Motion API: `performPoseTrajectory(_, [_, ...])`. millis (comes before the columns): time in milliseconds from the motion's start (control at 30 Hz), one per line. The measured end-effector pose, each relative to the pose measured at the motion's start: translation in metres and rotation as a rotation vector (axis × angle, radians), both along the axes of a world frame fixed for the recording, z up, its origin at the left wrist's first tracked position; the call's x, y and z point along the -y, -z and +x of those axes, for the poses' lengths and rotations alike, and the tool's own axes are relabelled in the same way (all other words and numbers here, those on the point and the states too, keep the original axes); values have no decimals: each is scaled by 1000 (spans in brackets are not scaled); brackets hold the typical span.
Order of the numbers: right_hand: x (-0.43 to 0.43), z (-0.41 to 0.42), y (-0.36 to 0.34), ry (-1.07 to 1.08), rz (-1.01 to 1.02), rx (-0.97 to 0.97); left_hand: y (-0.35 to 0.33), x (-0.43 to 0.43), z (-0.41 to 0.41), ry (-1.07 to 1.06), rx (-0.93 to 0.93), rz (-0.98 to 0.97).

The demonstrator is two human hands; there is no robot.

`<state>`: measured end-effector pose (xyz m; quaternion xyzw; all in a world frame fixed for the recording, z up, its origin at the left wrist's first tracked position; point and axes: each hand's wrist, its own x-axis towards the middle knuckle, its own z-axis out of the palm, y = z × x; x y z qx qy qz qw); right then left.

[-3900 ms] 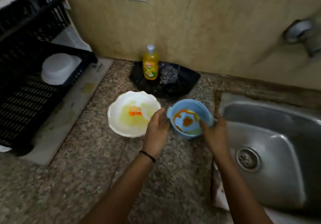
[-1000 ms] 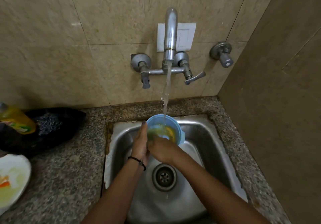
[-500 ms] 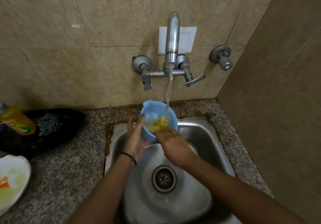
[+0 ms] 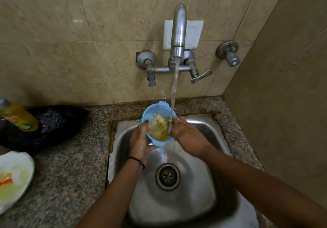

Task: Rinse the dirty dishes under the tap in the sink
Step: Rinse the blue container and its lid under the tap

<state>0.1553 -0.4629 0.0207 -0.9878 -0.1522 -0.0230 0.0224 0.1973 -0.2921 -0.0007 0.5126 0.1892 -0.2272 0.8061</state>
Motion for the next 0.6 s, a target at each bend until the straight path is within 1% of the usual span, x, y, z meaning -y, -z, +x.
performPoseTrajectory(67, [-37, -14, 5, 134, 154, 68, 2, 5, 0, -33, -16, -5])
performPoseTrajectory(100, [-55, -22, 0, 177, 326, 62, 2, 7, -1, -42, -19, -11])
performPoseTrajectory(133, [-72, -28, -10, 211, 513, 2, 3, 8, -2, -39, -18, -15])
performPoseTrajectory(167, [-87, -30, -19, 233, 700, -102, 5, 10, -3, -34, -14, -12])
performPoseTrajectory(200, [-95, -27, -21, 255, 771, -136, 5, 12, -5, -40, -14, 17])
performPoseTrajectory(233, [-101, -21, -21, 285, 769, -131, 5, 13, -5, -61, -17, 36])
performPoseTrajectory(300, [-104, -23, -23, 310, 811, -37, 3, 15, -5, -83, -19, 32])
performPoseTrajectory(333, [-101, -27, -27, 282, 866, -3, 1, 14, -4, -80, -19, 14])
performPoseTrajectory(367, [-93, -30, -22, 222, 860, 19, -1, 11, -2, -74, -30, -11])
performPoseTrajectory(400, [-84, -34, -20, 143, 830, 46, -1, 8, 0, -60, -42, -43])
performPoseTrajectory(467, [-55, -38, -9, 43, 693, 75, 2, 0, 5, -35, -50, -83])
performPoseTrajectory(533, [-27, -32, 1, 39, 549, 129, 2, -1, 5, -24, -45, -74])
performPoseTrajectory(600, [-19, -27, 5, 100, 505, 167, 0, 4, 3, -10, -65, -119])
